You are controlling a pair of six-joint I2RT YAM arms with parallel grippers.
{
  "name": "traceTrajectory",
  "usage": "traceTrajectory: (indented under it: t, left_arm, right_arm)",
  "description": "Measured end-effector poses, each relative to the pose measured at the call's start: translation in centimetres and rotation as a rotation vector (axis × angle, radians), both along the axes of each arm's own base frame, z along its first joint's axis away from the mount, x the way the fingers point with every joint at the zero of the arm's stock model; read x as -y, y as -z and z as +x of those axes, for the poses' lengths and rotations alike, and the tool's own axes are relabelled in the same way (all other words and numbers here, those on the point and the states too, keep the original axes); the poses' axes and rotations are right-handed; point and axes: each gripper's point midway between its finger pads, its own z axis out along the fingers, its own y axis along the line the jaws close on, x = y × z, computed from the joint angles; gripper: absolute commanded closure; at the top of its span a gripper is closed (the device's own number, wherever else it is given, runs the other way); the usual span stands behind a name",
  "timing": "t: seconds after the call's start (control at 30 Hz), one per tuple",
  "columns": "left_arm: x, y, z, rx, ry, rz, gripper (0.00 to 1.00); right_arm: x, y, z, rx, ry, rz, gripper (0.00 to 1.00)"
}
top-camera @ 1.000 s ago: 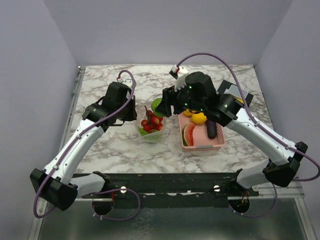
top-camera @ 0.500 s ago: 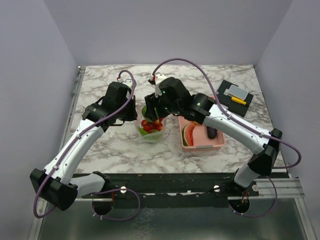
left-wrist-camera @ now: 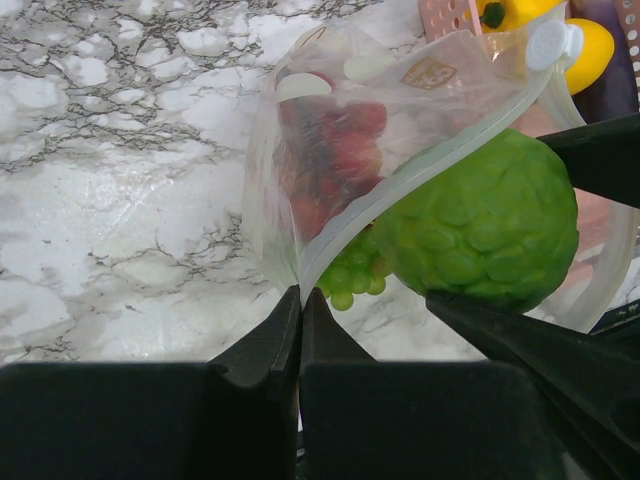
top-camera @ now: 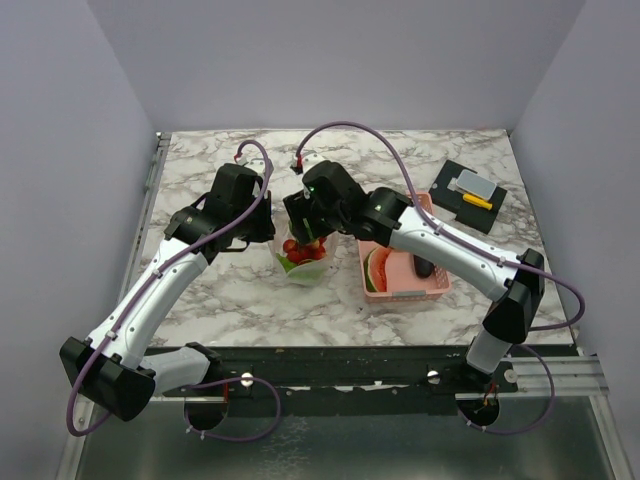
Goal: Place the food in the zip-top bag and seal the zipper
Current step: Place the fake fruit in the zipper food storage bag.
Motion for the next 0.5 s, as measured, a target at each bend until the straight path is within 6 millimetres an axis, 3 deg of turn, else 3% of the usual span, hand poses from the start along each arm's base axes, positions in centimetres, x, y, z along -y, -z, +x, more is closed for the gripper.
traceTrajectory:
  t: [0.17,0.5]
  left_arm:
    - [0.0,0.0,0.0,0.000,0.000,0.000,1.00]
    - [0.0,0.0,0.0,0.000,0.000,0.000,1.00]
  right_arm:
    - [-0.3,-0.7,0.3,0.011,0.011,0.016,0.17]
    - [-0.2,-1.3,0.2,0.014,0.016,0.031,0.16]
